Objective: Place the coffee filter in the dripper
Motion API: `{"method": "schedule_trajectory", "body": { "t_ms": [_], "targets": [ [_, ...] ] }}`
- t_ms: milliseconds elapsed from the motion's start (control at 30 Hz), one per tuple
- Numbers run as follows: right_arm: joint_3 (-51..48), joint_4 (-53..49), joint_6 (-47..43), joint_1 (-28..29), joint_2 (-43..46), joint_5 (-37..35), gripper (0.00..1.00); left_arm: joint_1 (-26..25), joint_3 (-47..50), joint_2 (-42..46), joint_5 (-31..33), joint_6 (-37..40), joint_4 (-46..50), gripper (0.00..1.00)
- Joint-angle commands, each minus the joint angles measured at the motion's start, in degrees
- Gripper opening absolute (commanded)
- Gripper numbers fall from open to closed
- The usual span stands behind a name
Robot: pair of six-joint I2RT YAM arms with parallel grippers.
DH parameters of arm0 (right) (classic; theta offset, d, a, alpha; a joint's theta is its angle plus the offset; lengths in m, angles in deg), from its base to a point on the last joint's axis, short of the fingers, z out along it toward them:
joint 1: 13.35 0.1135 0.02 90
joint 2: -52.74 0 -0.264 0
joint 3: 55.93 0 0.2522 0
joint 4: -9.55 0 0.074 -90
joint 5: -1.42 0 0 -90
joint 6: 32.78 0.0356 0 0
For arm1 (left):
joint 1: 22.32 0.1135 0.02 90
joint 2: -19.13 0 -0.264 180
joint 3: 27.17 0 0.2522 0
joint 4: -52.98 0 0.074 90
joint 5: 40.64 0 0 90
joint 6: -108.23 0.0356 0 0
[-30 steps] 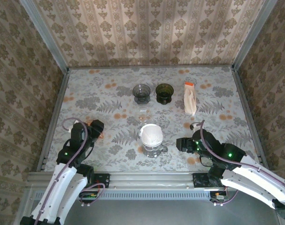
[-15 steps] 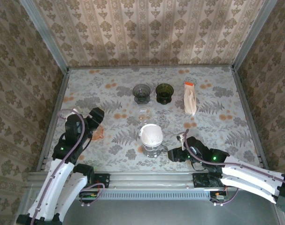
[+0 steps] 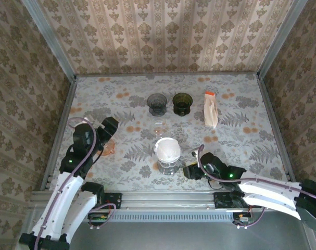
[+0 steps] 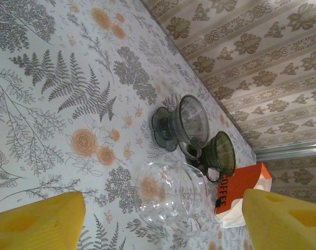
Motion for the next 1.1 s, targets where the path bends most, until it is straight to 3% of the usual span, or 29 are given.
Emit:
{"method": "schedule_trajectory", "body": {
  "t_ms": [0, 1067],
  "targets": [
    [-0.8, 6.0, -0.7, 0.2, -2.1, 0.7, 0.49, 0.7, -2.7, 0.1, -1.2, 2.5, -1.5, 0.82],
    [0.0, 25.1, 1.2, 2.6, -21.1, -0.4, 0.40, 5.4, -4.7, -0.1, -5.9, 4.0, 0.8, 0.84]
  ]
}}
